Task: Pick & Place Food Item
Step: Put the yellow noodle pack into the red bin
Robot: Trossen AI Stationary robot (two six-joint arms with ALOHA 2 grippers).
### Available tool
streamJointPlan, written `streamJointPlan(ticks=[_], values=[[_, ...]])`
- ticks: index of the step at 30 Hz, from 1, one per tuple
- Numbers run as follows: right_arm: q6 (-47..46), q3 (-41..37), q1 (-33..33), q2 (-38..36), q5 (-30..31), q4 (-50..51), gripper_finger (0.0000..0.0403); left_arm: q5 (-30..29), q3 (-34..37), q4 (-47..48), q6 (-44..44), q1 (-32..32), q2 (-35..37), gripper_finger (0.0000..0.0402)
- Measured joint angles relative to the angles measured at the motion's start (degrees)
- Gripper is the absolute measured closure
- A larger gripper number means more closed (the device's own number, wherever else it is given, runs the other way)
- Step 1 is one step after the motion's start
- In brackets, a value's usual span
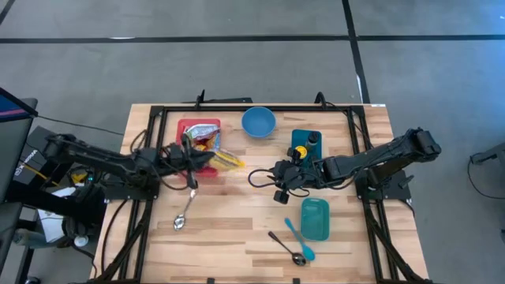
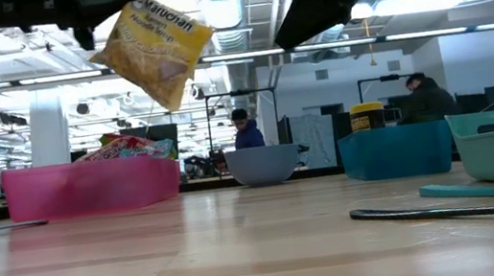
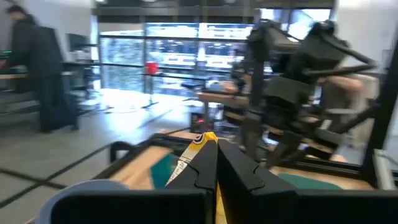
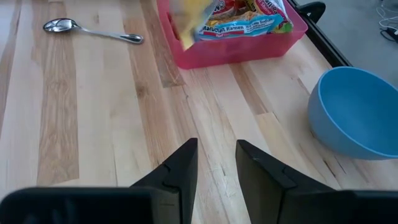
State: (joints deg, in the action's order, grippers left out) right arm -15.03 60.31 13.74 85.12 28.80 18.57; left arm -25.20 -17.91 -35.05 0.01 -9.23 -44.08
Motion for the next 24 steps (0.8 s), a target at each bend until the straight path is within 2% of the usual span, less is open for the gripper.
streamJointPlan(ticks=[4, 10, 19, 24], values=[[0.0, 0.0, 0.0, 0.0, 0.0, 0.0, 0.03, -2.6, 0.0, 7.1, 0.0, 0.0, 6.1, 0.0401], [0.0, 0.0, 0.0, 0.0, 0.0, 0.0, 0.03, -2.9, 0.0, 16.2, 0.4, 0.0, 11.4, 0.0401], [0.0, 0.0, 0.0, 0.0, 0.0, 0.2, 0.03, -3.5, 0.0, 26.3, 4.7, 0.0, 12.5, 0.0401], [0.0, 0.0, 0.0, 0.0, 0.0, 0.2, 0.03, -5.2, 0.0, 27.7, 4.9, 0.0, 12.4, 0.0401]])
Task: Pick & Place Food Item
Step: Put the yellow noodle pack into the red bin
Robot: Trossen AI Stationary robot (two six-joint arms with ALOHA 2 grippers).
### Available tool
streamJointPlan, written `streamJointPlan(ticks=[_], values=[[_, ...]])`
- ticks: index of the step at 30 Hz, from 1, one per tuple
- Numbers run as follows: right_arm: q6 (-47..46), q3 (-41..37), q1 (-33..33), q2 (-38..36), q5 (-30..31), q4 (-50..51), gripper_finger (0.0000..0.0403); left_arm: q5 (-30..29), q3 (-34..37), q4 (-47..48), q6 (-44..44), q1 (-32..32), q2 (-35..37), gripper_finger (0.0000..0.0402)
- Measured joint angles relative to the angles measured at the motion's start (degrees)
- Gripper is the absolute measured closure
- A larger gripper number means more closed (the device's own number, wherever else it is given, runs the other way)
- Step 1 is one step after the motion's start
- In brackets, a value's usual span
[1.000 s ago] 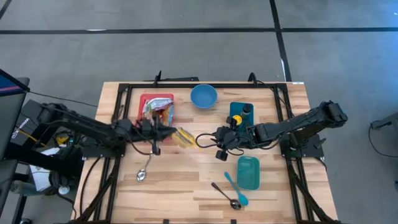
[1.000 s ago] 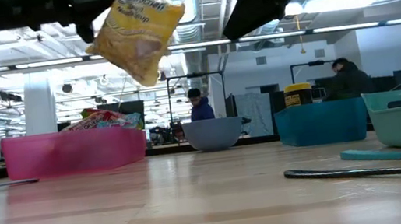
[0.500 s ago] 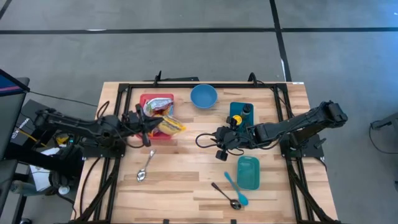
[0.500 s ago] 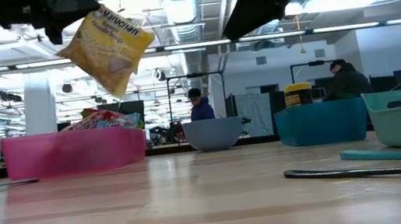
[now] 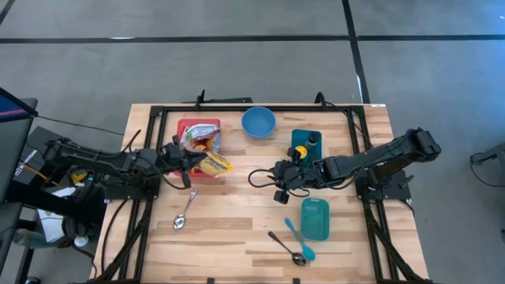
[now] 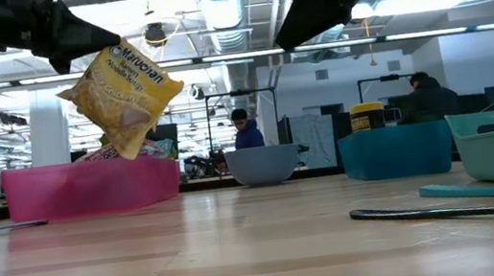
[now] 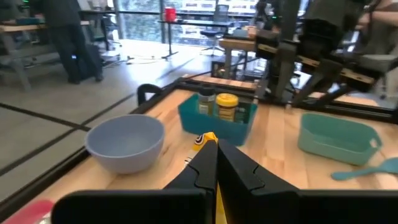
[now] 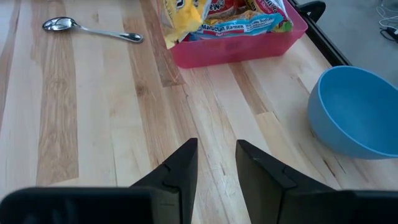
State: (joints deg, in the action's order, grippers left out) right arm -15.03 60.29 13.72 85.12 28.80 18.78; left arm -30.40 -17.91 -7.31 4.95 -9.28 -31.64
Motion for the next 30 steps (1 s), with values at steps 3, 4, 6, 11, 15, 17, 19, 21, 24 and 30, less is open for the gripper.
streamJointPlan(ticks=[3, 4, 6, 11, 15, 17, 19, 21, 24, 30], values=[[0.0, 0.0, 0.0, 0.0, 0.0, 0.0, 0.03, -2.8, 0.0, 0.0, -0.7, 0.0, 0.2, 0.0401], [0.0, 0.0, 0.0, 0.0, 0.0, 0.0, 0.03, -3.7, 0.0, 0.0, -1.3, 0.0, 0.3, 0.0401], [0.0, 0.0, 0.0, 0.0, 0.0, 0.1, 0.03, -5.6, 0.0, 0.0, -1.9, 0.0, 0.5, 0.0401], [0.0, 0.0, 0.0, 0.0, 0.0, 0.1, 0.03, -7.8, 0.0, 0.5, -2.1, 0.0, 0.6, 0.0401], [0.0, 0.0, 0.0, 0.0, 0.0, 0.1, 0.03, -7.8, 0.0, 5.1, -1.7, 0.0, 0.5, 0.0401], [0.0, 0.0, 0.0, 0.0, 0.0, 0.1, 0.03, -7.9, 0.0, 7.9, -0.7, 0.0, 0.5, 0.0401], [0.0, 0.0, 0.0, 0.0, 0.0, 0.1, 0.03, -8.9, 0.0, 10.7, 0.3, 0.0, 0.5, 0.0401], [0.0, 0.0, 0.0, 0.0, 0.0, 0.1, 0.03, -9.8, 0.0, 12.5, 1.3, 0.0, 0.6, 0.0401], [0.0, 0.0, 0.0, 0.0, 0.0, 0.1, 0.03, -10.3, 0.0, 14.5, 1.4, 0.0, 0.5, 0.0401], [0.0, 0.0, 0.0, 0.0, 0.0, 0.1, 0.03, -10.3, 0.0, 18.9, 4.0, 0.0, 0.5, 0.0401]])
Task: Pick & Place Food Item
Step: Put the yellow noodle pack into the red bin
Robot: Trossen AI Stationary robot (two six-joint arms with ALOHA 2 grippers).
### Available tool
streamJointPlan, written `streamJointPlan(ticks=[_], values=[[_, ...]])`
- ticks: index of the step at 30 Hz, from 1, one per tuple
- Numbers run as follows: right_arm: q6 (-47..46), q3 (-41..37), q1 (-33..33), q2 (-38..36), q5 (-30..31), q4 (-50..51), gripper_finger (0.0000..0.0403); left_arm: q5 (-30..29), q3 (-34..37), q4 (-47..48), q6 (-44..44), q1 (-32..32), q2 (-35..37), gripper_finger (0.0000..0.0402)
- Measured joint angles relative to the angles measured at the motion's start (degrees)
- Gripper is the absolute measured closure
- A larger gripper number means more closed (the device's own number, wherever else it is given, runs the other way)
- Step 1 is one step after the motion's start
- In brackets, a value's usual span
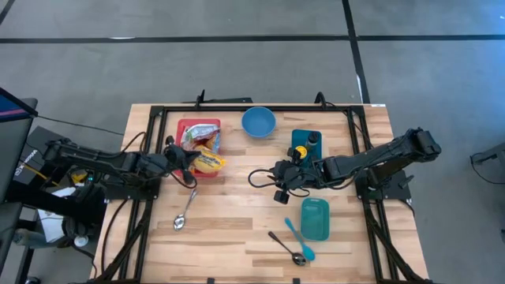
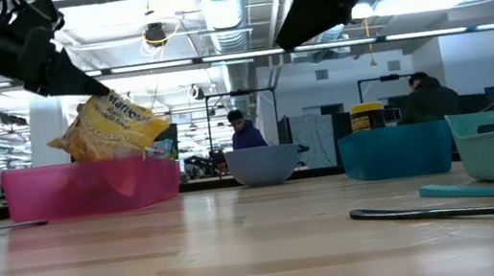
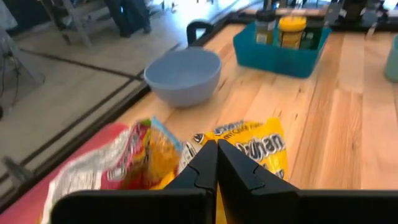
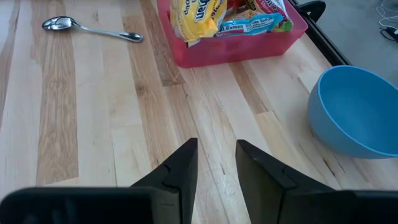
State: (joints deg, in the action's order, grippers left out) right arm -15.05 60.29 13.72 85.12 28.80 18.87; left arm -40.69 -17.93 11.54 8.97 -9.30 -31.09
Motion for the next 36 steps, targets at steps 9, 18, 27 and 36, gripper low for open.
streamJointPlan(ticks=[9, 18, 27, 36], values=[[0.0, 0.0, 0.0, 0.0, 0.0, 0.0, 0.03, 0.0, 0.0, 6.4, 6.0, -0.2, 0.0, 0.0401], [0.0, 0.0, 0.0, 0.0, 0.0, 0.0, 0.03, 0.1, -0.1, 11.1, 13.0, -2.2, 0.0, 0.0401], [0.0, 0.0, 0.0, 0.0, 0.0, 0.0, 0.03, 0.0, -0.2, 16.3, 17.0, -2.3, 0.0, 0.0401], [0.0, 0.0, 0.0, 0.0, 0.0, 0.0, 0.03, -0.5, 0.0, 17.0, 18.5, -2.3, 0.0, 0.0401]])
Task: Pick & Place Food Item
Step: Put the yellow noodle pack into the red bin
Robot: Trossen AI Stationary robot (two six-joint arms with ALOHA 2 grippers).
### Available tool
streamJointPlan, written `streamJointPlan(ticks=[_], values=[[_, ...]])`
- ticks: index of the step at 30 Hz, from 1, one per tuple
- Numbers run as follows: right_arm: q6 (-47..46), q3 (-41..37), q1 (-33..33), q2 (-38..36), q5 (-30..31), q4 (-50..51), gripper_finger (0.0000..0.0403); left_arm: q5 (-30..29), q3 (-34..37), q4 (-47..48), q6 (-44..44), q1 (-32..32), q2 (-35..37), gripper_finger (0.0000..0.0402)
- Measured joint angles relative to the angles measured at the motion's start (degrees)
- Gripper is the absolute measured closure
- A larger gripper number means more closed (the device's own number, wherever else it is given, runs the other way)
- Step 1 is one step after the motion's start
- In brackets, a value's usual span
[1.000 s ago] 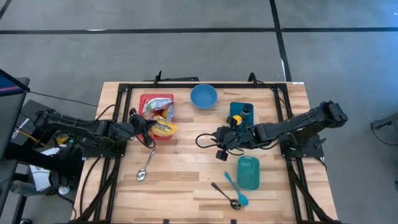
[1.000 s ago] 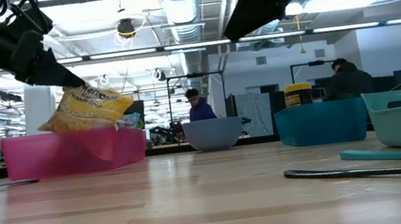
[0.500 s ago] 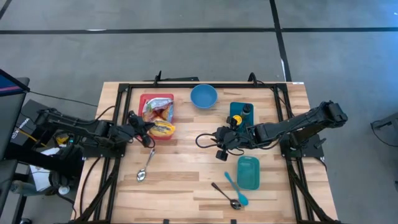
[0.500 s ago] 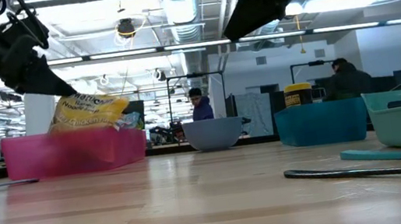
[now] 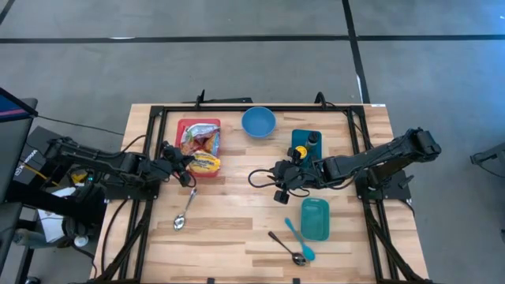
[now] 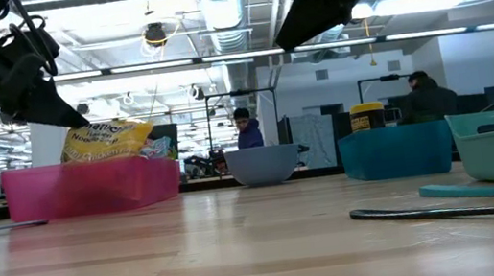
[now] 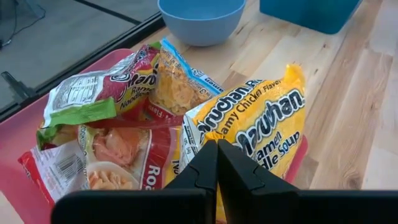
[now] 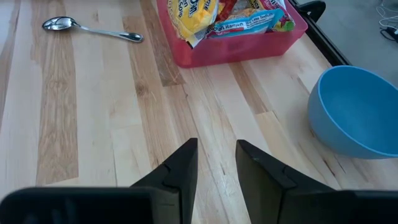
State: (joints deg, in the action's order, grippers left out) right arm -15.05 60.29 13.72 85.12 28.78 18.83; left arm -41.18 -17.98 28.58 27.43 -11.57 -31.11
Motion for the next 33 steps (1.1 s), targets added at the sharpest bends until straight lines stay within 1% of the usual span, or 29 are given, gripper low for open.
streamJointPlan(ticks=[2, 8, 13, 19, 33], values=[[0.0, 0.0, 0.0, 0.0, 0.0, 0.0, 0.03, -0.6, 0.0, 0.5, 0.2, 0.0, 0.0, 0.0401], [0.0, 0.0, 0.0, 0.0, 0.0, 0.0, 0.03, -1.4, 0.0, 4.2, 4.5, 0.0, 0.0, 0.0401], [0.0, 0.0, 0.0, 0.0, 0.0, 0.0, 0.03, -1.4, 0.1, 4.8, 4.6, 0.0, 0.0, 0.0401], [0.0, 0.0, 0.0, 0.0, 0.0, 0.0, 0.03, -3.4, 0.1, 5.4, 5.0, 0.0, 0.0, 0.0401], [0.0, 0.0, 0.0, 0.5, 0.0, -0.1, 0.03, -3.0, 0.1, 5.7, 5.0, 0.0, 0.0, 0.0398]])
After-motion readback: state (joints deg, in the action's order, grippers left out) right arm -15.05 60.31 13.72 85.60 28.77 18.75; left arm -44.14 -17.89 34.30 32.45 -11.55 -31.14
